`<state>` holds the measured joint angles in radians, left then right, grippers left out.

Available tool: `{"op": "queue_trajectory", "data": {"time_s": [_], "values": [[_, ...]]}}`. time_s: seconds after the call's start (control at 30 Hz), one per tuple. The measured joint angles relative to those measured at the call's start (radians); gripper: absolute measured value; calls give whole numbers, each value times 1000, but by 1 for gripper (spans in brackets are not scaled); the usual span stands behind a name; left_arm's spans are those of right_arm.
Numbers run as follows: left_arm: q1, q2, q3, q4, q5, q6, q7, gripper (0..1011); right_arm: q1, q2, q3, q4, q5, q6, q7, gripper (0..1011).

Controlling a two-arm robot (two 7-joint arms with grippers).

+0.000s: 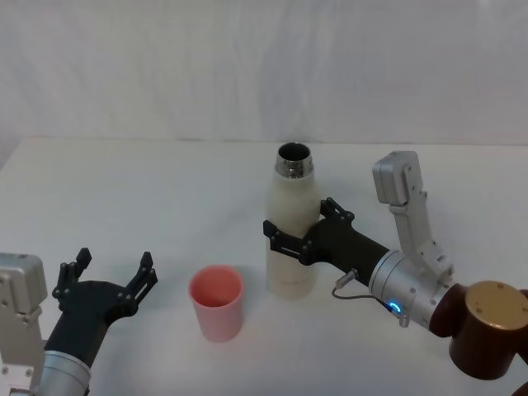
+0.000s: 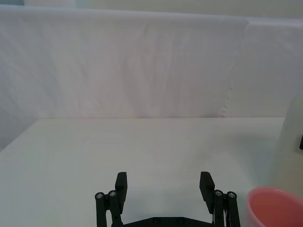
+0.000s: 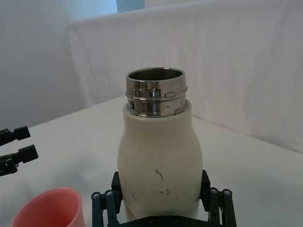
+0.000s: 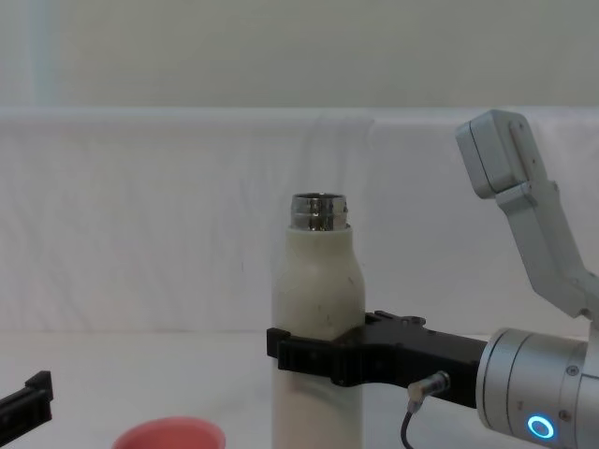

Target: Grasp the thermos with one hand and pour water into the cup lid.

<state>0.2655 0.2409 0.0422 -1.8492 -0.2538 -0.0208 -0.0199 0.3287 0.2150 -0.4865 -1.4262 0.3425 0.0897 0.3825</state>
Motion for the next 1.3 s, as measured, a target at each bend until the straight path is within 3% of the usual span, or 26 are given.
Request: {"op": "queue_trajectory", "data": {"time_s": [0.6,0.97,1.3], "values": [[0,0,0,0,0,0,0,1001,-2,1,0,-3,0,1,0,960],[0,0,0,0,0,0,0,1001,-62,35,29,-83,-9,-23,-32,960],[0,0,0,0,0,0,0,1001,-98,96,29,-187,-149,-34,-81,960]]}}
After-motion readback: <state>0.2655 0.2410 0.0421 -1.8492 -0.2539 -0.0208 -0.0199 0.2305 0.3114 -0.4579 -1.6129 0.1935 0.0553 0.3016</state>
